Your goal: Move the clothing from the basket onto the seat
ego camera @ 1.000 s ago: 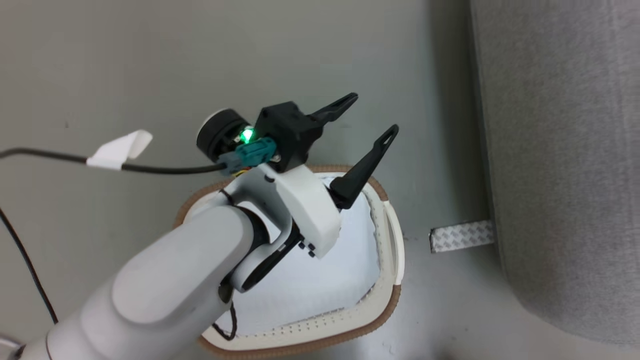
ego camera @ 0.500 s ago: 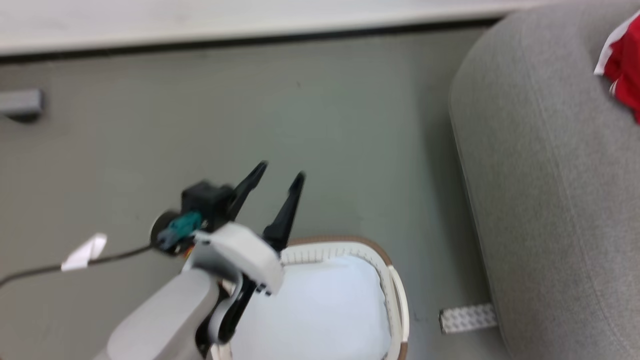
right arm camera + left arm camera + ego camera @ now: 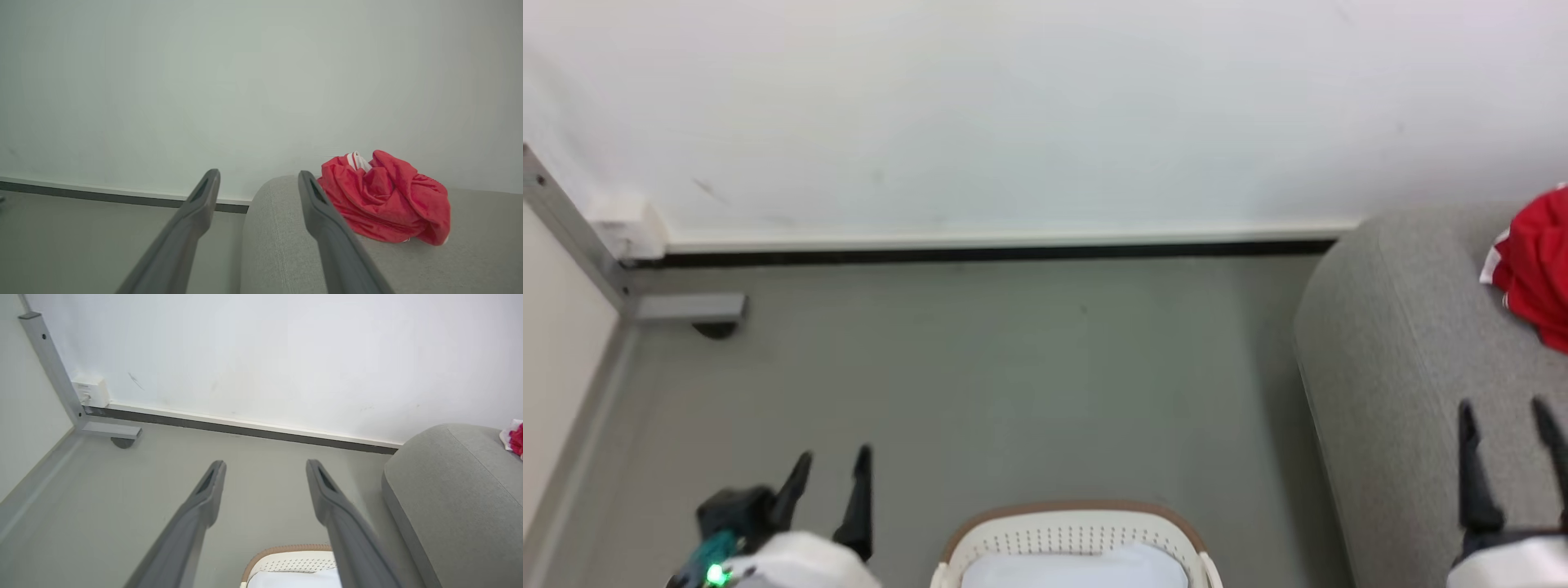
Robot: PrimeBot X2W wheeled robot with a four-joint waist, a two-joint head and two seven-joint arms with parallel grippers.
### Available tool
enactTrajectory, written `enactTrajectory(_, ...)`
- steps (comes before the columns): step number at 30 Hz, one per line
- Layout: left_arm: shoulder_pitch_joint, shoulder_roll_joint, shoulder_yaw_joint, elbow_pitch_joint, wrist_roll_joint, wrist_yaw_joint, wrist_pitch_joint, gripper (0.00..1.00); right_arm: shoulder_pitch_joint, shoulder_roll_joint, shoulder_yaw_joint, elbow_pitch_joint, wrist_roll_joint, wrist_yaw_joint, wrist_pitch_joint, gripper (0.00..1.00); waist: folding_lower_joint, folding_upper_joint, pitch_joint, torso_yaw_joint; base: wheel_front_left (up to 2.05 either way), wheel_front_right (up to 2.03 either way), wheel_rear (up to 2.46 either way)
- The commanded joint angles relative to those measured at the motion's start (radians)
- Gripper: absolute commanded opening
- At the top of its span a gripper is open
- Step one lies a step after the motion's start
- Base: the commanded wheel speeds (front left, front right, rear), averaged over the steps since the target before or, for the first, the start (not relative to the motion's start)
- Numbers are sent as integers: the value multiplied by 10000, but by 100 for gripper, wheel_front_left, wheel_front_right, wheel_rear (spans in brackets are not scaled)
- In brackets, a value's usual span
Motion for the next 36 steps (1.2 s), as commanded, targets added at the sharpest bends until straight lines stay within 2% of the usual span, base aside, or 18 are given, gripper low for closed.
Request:
enactTrajectory(1, 743, -155, 556, -149, 334, -16, -15, 100, 580, 142, 185, -95, -11, -25, -76, 100, 4, 0, -679, 386, 0, 0, 0)
enactTrajectory(4, 1519, -402, 1464, -359, 953, -267, -14, 100, 1222, 393, 301, -216, -132, -25, -70, 100, 4, 0, -866, 502, 0, 0, 0)
enactTrajectory(9, 2508, -1001, 2791, -457, 1961, -1142, -14, 100, 2151, 669, 405, -550, -115, -25, -75, 100, 4, 0, -1175, 650, 0, 0, 0)
enactTrajectory(13, 2879, -1400, 3469, -334, 2739, -1893, -15, 100, 2554, 724, 506, -583, -57, -25, -65, 100, 4, 0, -1297, 659, 0, 0, 0)
enactTrajectory(18, 2959, -1838, 4072, -209, 3414, -2353, -16, 100, 2647, 722, 750, -417, 240, -25, -67, 100, 4, 0, -1343, 617, 0, 0, 0)
enactTrajectory(25, 2849, -2175, 4660, 13, 3967, -2879, -16, 100, 2516, 721, 875, -302, 355, -25, -67, 100, 4, 0, -1345, 582, 0, 0, 0)
enactTrajectory(26, 2861, -2257, 4721, 52, 3923, -2974, -6, 0, 2509, 727, 895, -291, 357, 0, -67, 0, 4, 0, -1345, 585, 0, 0, 0)
enactTrajectory(29, 2951, -2346, 4692, 277, 3842, -2985, 36, 0, 2537, 778, 883, -51, 453, 0, -18, 0, 4, 0, -1343, 584, 0, 0, 0)
enactTrajectory(36, 2760, -2445, 4944, 250, 2623, -3109, 436, 0, 2277, 769, 796, -6, 1916, -1, 406, 0, 4, 0, -1306, 588, 0, 0, 0)
